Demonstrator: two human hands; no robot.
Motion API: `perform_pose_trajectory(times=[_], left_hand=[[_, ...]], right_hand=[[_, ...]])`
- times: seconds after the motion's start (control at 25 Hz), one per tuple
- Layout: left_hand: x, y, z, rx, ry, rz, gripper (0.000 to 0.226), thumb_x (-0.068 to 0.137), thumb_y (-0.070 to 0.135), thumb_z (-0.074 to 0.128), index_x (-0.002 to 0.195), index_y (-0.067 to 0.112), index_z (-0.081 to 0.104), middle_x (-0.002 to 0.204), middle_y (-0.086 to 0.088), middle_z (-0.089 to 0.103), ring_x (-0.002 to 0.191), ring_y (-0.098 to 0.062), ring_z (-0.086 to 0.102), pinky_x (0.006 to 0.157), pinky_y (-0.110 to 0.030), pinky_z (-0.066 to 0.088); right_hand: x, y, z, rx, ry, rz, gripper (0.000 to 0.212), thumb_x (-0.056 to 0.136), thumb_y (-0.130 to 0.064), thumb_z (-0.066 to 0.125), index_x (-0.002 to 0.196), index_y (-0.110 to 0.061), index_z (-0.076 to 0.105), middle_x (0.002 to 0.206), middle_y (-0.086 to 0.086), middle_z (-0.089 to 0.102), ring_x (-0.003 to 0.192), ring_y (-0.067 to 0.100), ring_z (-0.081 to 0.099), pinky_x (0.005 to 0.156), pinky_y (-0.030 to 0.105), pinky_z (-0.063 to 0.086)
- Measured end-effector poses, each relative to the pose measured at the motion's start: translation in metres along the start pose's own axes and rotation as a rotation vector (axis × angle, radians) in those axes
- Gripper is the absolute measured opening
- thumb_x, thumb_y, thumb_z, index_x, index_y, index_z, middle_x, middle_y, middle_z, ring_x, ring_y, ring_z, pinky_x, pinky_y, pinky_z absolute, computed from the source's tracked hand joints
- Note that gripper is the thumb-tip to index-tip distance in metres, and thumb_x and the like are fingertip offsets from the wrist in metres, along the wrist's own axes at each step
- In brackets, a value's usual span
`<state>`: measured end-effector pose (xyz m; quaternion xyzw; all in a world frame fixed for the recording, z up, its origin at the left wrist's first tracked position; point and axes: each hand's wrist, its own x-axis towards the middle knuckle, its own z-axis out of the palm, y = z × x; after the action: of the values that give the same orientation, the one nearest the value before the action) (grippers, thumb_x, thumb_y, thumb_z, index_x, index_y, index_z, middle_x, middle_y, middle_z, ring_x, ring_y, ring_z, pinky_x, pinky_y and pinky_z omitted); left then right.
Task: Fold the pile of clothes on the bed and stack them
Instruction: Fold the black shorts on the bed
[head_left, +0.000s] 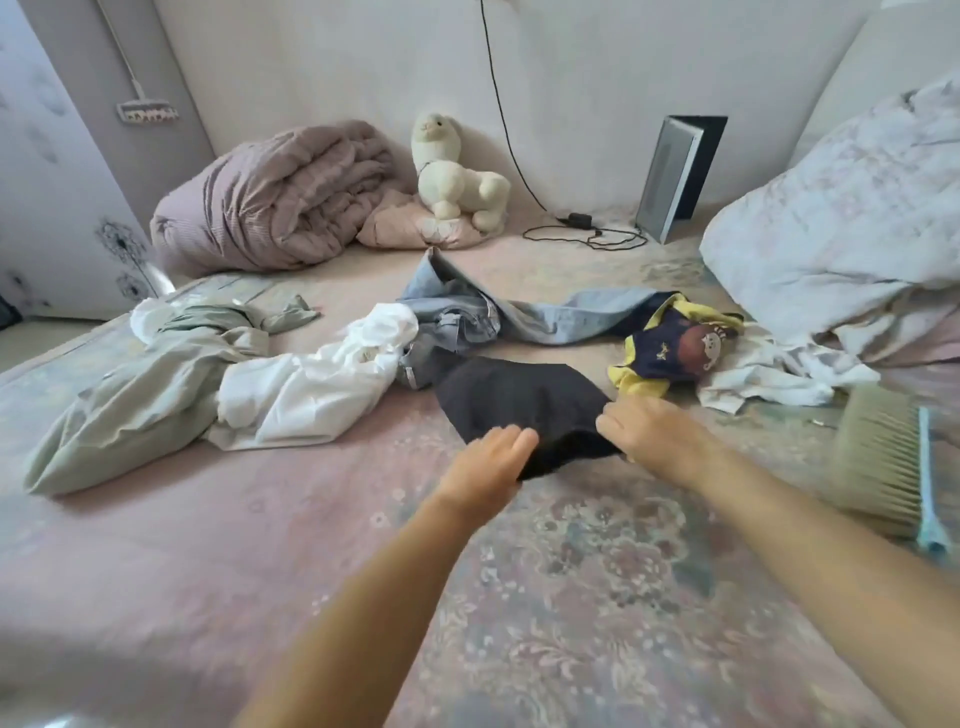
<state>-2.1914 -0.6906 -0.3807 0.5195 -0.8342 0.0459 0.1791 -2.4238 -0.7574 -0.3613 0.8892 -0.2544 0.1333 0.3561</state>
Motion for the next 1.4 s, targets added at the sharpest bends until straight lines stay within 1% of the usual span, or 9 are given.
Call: perform_pose_trajectory(times=[0.12, 0.24, 0.52, 0.68, 0.8, 0.88, 0.96, 1.16, 1.4], left_hand=[[-0.063, 0.038, 0.079, 0.172, -0.279, 0.122, 0.070, 0.036, 0.007, 0.087, 0.086, 0.014, 0.037, 0.068, -0.001, 0.050, 0.053, -0.020, 0.049, 0.038, -0.026, 0.034], [-0.085, 0.061, 0.102, 0.252, -0.262, 0.193, 0.068, 0.032, -0.002, 0.077, 0.083, 0.014, 0.035, 0.065, -0.002, 0.047, 0.051, -0.019, 0.043, 0.040, -0.026, 0.028], [-0.052, 0.168, 0.109, -0.010, -0.387, 0.057, 0.082, 0.018, 0.036, 0.093, 0.076, 0.015, 0.039, 0.057, 0.005, 0.041, 0.045, -0.009, 0.041, 0.034, -0.018, 0.027], [-0.015, 0.240, 0.097, -0.591, -0.485, -0.310, 0.051, 0.083, 0.025, 0.072, 0.118, 0.002, 0.044, 0.115, -0.017, 0.053, 0.105, -0.029, 0.056, 0.081, -0.029, 0.044], [-0.012, 0.219, 0.094, -0.721, -0.469, -0.189, 0.052, 0.095, 0.026, 0.056, 0.138, 0.003, 0.037, 0.137, -0.015, 0.045, 0.126, -0.028, 0.043, 0.099, -0.030, 0.036], [-0.024, 0.176, 0.095, -0.612, -0.224, -0.046, 0.050, 0.098, 0.029, 0.049, 0.140, 0.004, 0.042, 0.145, -0.015, 0.043, 0.136, -0.023, 0.037, 0.114, -0.032, 0.026], [-0.039, 0.132, 0.093, -0.421, -0.118, 0.017, 0.062, 0.096, 0.048, 0.030, 0.148, 0.014, 0.032, 0.155, -0.006, 0.027, 0.143, -0.015, 0.021, 0.120, -0.034, 0.011], [-0.075, 0.057, 0.105, 0.120, -0.456, -0.092, 0.086, 0.058, 0.078, -0.036, 0.137, 0.045, -0.026, 0.158, 0.011, -0.017, 0.146, -0.018, -0.016, 0.113, -0.058, -0.010], [-0.108, 0.012, 0.120, 0.078, -0.496, -0.315, 0.099, 0.054, 0.084, -0.032, 0.144, 0.046, -0.015, 0.158, 0.014, -0.016, 0.145, -0.013, -0.018, 0.111, -0.059, -0.012]], right_hand=[[-0.076, -0.067, 0.031, 0.117, -0.260, -0.003, 0.033, 0.050, 0.004, 0.057, 0.073, -0.014, 0.042, 0.053, 0.001, 0.046, 0.045, 0.021, 0.048, 0.039, 0.027, 0.036], [-0.119, -0.092, 0.041, 0.210, -0.455, 0.066, 0.072, 0.019, 0.008, 0.079, 0.089, -0.010, 0.070, 0.062, 0.003, 0.052, 0.042, 0.021, 0.049, 0.038, 0.025, 0.035], [-0.149, -0.041, 0.032, 0.151, -0.522, -0.014, 0.072, 0.030, 0.012, 0.085, 0.097, -0.013, 0.074, 0.082, 0.014, 0.067, 0.051, 0.027, 0.061, 0.042, 0.028, 0.045], [-0.166, 0.008, 0.038, 0.059, -0.565, -0.087, 0.075, 0.037, 0.011, 0.086, 0.106, -0.015, 0.073, 0.086, 0.016, 0.068, 0.055, 0.029, 0.062, 0.045, 0.034, 0.047], [-0.167, 0.033, 0.029, 0.003, -0.641, 0.081, 0.091, 0.047, 0.005, 0.085, 0.129, -0.020, 0.059, 0.111, 0.018, 0.066, 0.079, 0.029, 0.068, 0.059, 0.039, 0.050], [-0.168, 0.027, 0.027, 0.033, -0.672, 0.272, 0.083, 0.080, -0.004, 0.065, 0.150, -0.020, 0.023, 0.150, 0.014, 0.035, 0.129, 0.025, 0.046, 0.095, 0.043, 0.042], [-0.161, -0.006, 0.021, 0.292, -0.706, 0.600, 0.060, 0.099, -0.020, 0.034, 0.153, -0.015, 0.007, 0.160, 0.010, 0.006, 0.146, 0.023, 0.012, 0.116, 0.039, 0.017], [-0.164, -0.088, 0.015, 0.542, -0.840, 0.763, 0.062, 0.096, -0.059, 0.010, 0.151, -0.035, -0.005, 0.159, -0.004, -0.015, 0.145, 0.018, -0.017, 0.117, 0.047, -0.006], [-0.174, -0.094, 0.027, 0.417, -0.932, 0.742, 0.065, 0.092, -0.063, 0.003, 0.150, -0.036, -0.009, 0.159, -0.008, -0.013, 0.145, 0.016, -0.018, 0.115, 0.052, -0.007]])
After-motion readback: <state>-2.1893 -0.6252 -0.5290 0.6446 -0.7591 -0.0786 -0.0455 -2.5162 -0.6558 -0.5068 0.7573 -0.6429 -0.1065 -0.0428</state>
